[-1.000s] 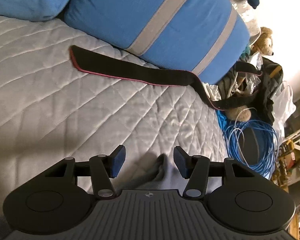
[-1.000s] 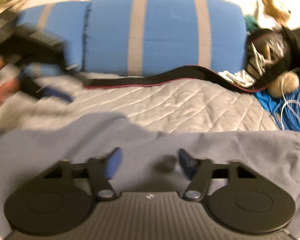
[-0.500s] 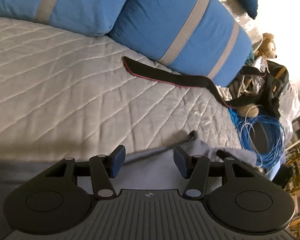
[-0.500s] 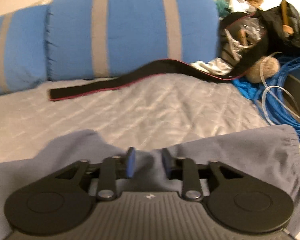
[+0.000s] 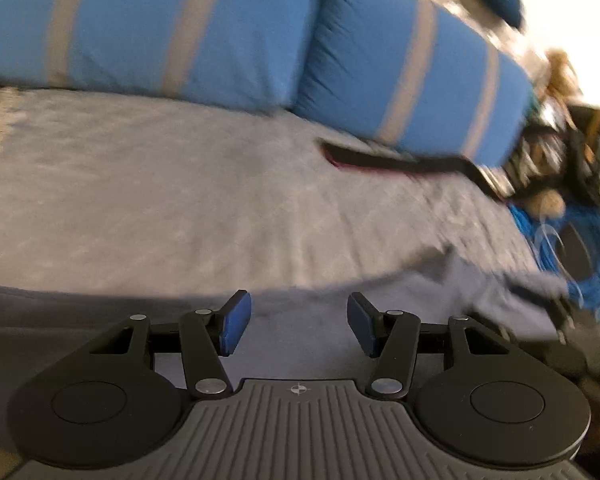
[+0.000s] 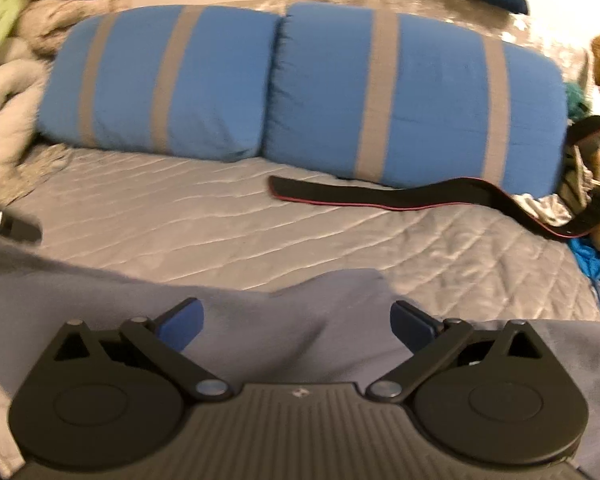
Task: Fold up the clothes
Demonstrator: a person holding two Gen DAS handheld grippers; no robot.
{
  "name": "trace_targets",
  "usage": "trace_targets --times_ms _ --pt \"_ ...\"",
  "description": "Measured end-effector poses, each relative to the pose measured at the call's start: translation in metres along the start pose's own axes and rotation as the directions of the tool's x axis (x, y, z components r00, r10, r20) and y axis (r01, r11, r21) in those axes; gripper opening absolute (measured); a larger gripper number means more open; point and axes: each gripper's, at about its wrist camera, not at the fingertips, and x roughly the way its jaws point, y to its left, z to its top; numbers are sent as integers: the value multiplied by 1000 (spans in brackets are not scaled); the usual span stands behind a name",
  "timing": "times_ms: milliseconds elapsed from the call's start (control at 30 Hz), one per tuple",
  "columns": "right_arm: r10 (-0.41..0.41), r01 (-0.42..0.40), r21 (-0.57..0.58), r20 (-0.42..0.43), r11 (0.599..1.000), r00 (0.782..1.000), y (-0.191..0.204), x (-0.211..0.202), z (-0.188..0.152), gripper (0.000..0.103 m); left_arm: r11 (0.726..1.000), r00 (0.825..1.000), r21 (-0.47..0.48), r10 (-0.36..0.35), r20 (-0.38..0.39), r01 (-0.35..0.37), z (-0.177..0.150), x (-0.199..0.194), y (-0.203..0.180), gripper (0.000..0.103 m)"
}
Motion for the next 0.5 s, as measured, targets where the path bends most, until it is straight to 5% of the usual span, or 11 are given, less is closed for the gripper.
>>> trace_targets --times_ms 167,300,500 --pt "45 -45 -6 3 999 999 11 -14 2 103 983 985 -116 154 83 -144 7 -41 70 59" --pt "67 -67 -2 -10 998 998 17 -18 2 103 934 948 -227 304 92 -277 -4 -65 128 59" --pt "105 -106 -5 -33 994 994 29 -20 0 103 851 909 -363 416 21 -380 -25 -80 194 59"
